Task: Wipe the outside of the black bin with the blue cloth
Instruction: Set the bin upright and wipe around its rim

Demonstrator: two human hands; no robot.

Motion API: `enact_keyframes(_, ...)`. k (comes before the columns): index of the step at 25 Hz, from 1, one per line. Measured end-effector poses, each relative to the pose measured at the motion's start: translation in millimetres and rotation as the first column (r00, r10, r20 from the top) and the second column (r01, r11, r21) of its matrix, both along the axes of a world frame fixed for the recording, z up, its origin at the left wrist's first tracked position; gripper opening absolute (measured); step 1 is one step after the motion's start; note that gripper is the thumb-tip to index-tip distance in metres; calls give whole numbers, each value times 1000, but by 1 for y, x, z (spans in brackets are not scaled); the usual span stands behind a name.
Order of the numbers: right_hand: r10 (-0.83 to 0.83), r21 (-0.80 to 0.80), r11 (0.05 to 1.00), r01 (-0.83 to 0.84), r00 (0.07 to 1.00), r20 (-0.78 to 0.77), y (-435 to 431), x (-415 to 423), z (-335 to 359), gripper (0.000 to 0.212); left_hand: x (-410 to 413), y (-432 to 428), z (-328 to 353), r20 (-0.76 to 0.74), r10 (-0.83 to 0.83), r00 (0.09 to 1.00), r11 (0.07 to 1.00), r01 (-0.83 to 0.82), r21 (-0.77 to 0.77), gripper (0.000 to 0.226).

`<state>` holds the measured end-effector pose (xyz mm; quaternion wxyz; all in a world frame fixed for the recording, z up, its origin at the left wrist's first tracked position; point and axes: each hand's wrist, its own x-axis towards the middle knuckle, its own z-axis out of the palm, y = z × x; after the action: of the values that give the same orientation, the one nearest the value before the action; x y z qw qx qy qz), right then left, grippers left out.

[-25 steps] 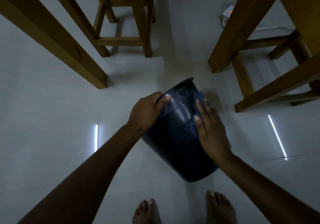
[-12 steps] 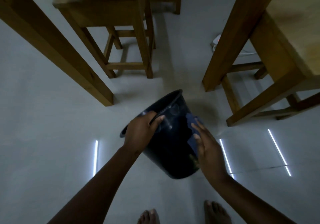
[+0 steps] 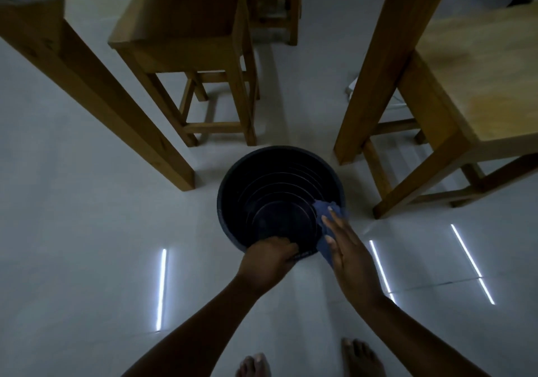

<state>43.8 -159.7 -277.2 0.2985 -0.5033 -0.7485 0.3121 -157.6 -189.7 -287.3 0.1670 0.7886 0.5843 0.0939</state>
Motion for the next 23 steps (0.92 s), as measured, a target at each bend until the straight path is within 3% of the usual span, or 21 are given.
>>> enact_keyframes(3,-30,-68,997,26,998,-51,-10,3,2,57,-2,-12,1,28,85,996,974,-78,-214,32)
enact_keyframes(6,-112,-104,990,99,985,-132,-13,11,22,53,-1,-2,18,65,83,994,957,-62,-285,53)
enact_keyframes(11,-213,6,976,217,960,-181,2,47,86,51,36,36,83,106,3,994,981,17,-195,36)
enact_keyframes(17,-347,336,864,375,927,-145,71,113,183,48,73,74,170,105,23,994,993,-11,-118,30)
enact_keyframes(19,-416,375,838,396,909,-30,108,133,189,48,80,82,186,97,23,995,995,-14,-95,32)
enact_keyframes(23,-313,212,948,238,818,482,157,155,157,70,87,98,191,96,58,994,992,-47,-114,36)
